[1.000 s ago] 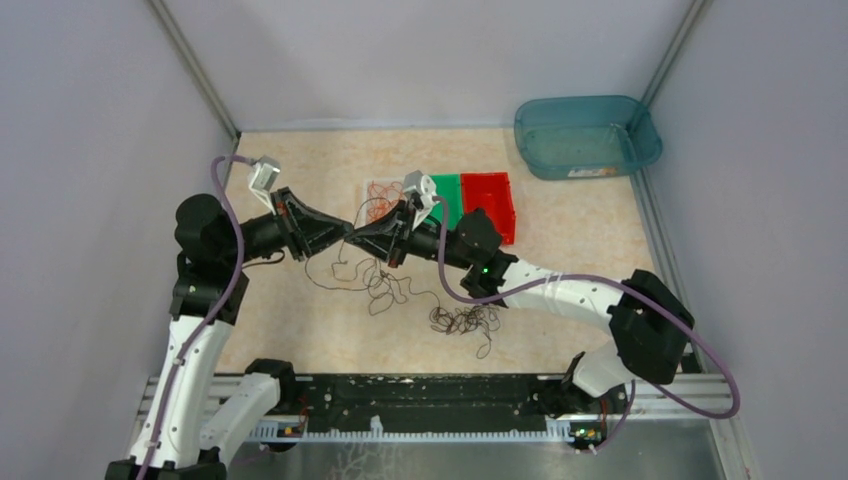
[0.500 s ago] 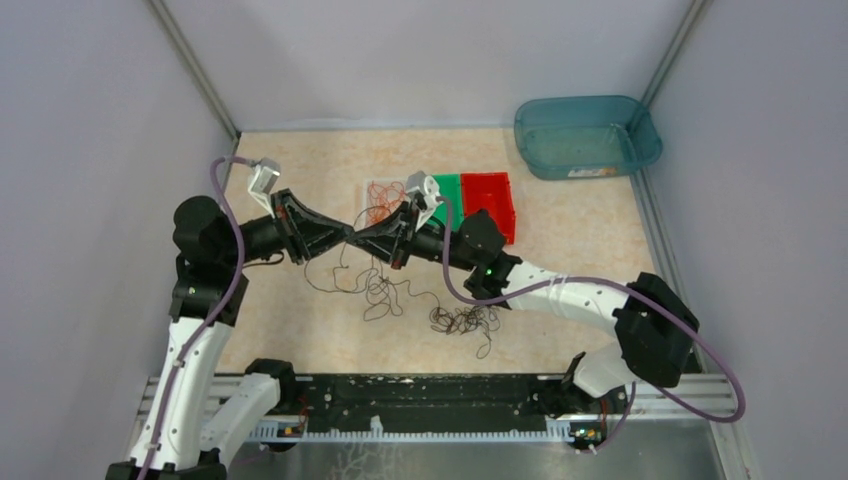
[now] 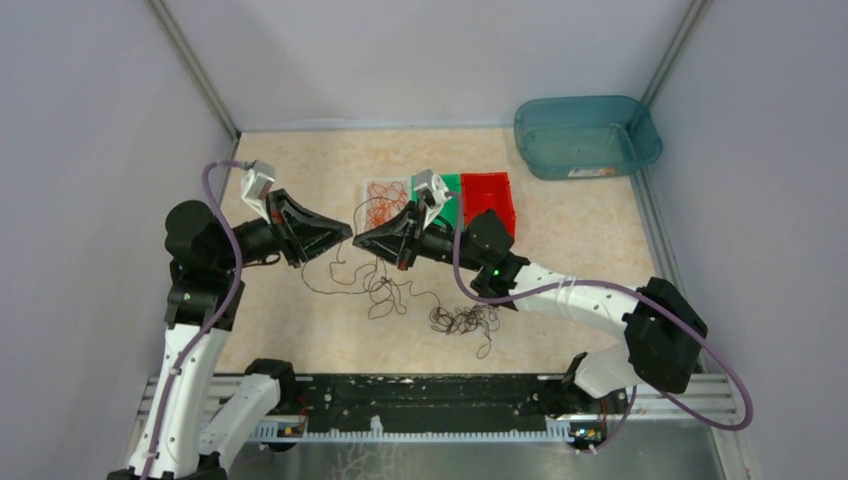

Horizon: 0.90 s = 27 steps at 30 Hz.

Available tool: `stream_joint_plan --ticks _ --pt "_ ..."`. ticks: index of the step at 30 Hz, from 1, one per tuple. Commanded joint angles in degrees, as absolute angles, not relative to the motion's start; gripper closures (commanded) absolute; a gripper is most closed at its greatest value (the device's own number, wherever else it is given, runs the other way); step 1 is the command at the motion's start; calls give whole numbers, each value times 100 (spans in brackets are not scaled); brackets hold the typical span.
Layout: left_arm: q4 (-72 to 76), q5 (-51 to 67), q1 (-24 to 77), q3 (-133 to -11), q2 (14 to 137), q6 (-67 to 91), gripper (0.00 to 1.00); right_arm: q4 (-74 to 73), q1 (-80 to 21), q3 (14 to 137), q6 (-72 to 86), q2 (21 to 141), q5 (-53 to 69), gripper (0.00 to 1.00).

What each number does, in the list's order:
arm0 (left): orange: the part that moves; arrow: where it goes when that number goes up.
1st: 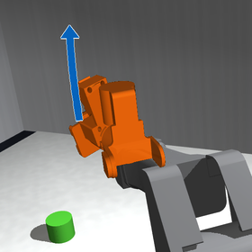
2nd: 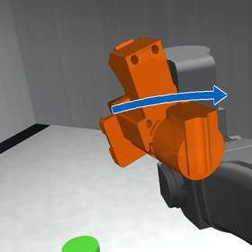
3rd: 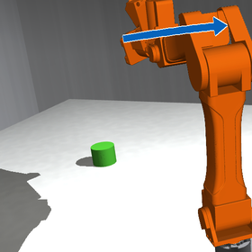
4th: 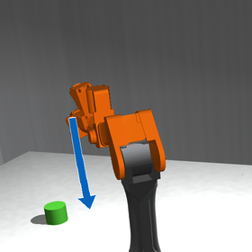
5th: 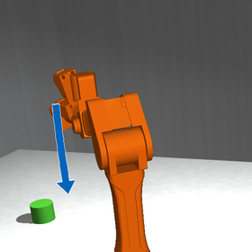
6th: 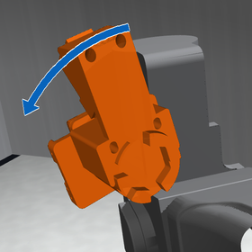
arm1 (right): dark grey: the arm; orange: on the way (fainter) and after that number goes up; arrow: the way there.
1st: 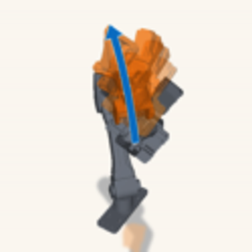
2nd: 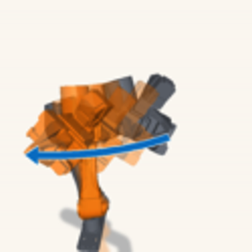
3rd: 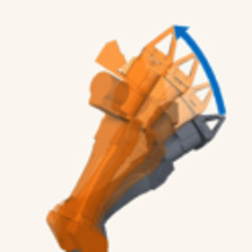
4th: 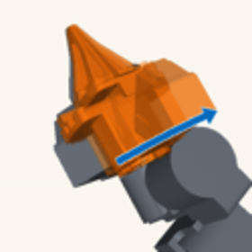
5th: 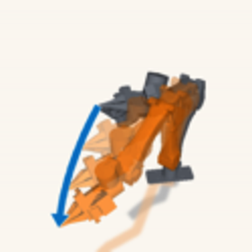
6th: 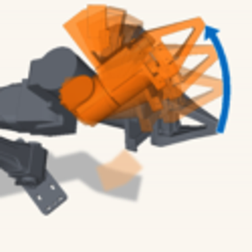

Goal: Untangle the cables

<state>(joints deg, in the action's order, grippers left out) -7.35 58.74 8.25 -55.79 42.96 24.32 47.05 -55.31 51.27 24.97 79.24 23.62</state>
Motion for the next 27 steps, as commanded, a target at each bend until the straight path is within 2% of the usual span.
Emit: stream_joint_plan --ticks 1,8,24,27 --pt "-429 5904 822 -5593 4283 2501 77 4903 -5509 5250 2628 7792 2510 100" --pt "-280 5906 817 -5486 4349 2603 65 4934 -5503 5368 2763 7955 2624 100" --pt "-399 6072 817 -5469 4370 2542 64 4733 -5560 5502 2765 8020 2688 100" --pt "-344 6007 818 -5461 4391 2578 69 4720 -5555 5535 2775 8048 2758 100"
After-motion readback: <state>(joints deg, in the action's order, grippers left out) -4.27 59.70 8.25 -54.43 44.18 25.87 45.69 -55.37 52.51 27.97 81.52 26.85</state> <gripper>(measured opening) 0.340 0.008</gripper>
